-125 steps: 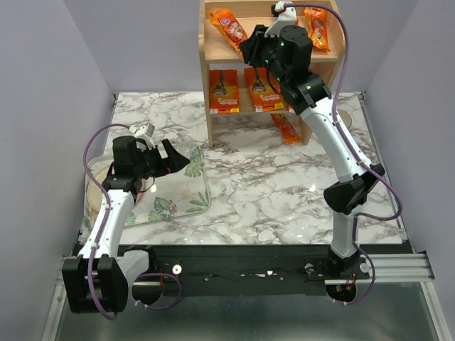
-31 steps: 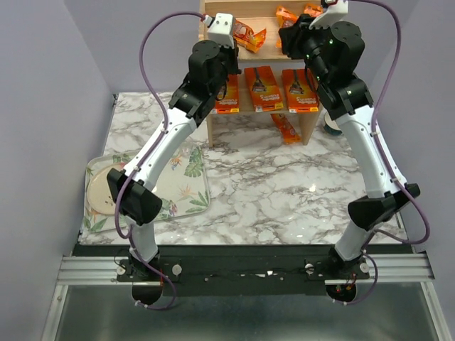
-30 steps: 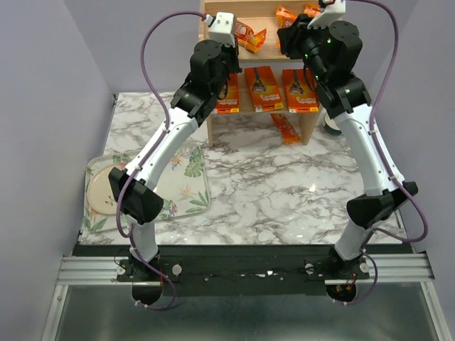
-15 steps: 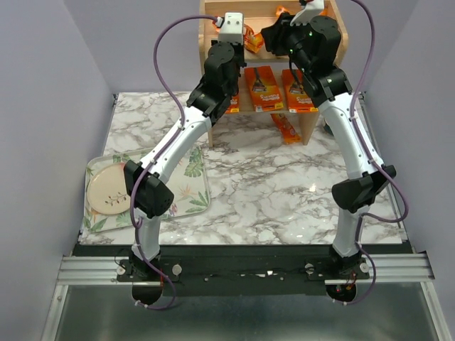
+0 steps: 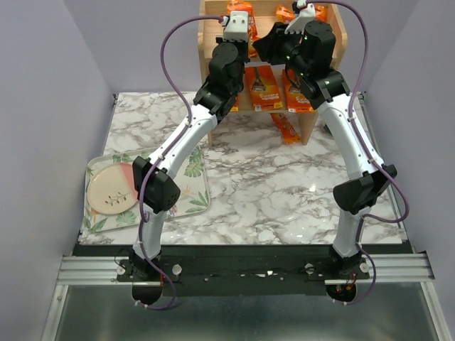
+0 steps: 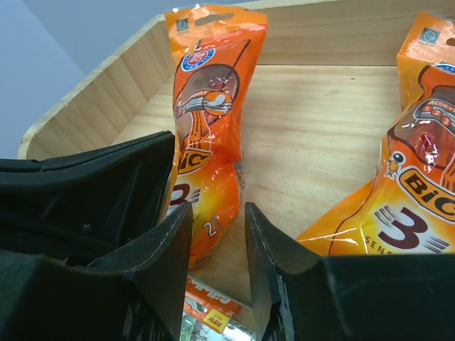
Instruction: Place and organize the shaving razors onto the shelf
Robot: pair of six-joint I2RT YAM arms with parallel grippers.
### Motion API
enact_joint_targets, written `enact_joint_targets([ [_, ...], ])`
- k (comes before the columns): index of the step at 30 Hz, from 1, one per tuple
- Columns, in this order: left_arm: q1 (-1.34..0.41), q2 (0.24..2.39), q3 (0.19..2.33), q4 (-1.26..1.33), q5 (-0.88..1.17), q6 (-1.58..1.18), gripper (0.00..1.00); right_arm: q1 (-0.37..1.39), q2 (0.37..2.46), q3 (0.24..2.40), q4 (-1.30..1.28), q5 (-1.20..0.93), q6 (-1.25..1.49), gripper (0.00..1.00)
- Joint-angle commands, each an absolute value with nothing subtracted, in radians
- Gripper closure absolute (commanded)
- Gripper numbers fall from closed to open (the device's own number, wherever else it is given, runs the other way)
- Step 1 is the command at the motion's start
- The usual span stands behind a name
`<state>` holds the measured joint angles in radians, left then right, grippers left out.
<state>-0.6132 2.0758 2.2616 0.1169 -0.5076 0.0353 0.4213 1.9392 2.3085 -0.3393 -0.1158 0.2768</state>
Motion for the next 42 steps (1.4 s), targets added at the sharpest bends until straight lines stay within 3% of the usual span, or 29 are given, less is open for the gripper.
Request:
enact_joint_targets([
  [1,-0.612,2.137,2.284,0.135,-0.477,0.017,0.91,0.417,1.901,2.301,-0.36,-0.118,0.285,0.56],
  [11,-0.614,2.163,2.324,0.144,-0.422,0.003,0.88,0.419,1.882,2.309,-0.36,-0.094,0.299,0.55],
  [22,-0.612,2.128,2.292,0.218,-0.531,0.069,0.82,0.419,1.896,2.324,-0.351,-0.084,0.293,0.55],
  [33,-0.607,2.06,2.237,0.313,-0.64,0.158,0.69,0.42,1.898,2.332,-0.347,-0.095,0.31,0.55],
  [42,-0.604,1.968,2.253,0.44,-0.558,0.261,0.68,0.448,1.904,2.319,-0.35,-0.098,0.31,0.53],
])
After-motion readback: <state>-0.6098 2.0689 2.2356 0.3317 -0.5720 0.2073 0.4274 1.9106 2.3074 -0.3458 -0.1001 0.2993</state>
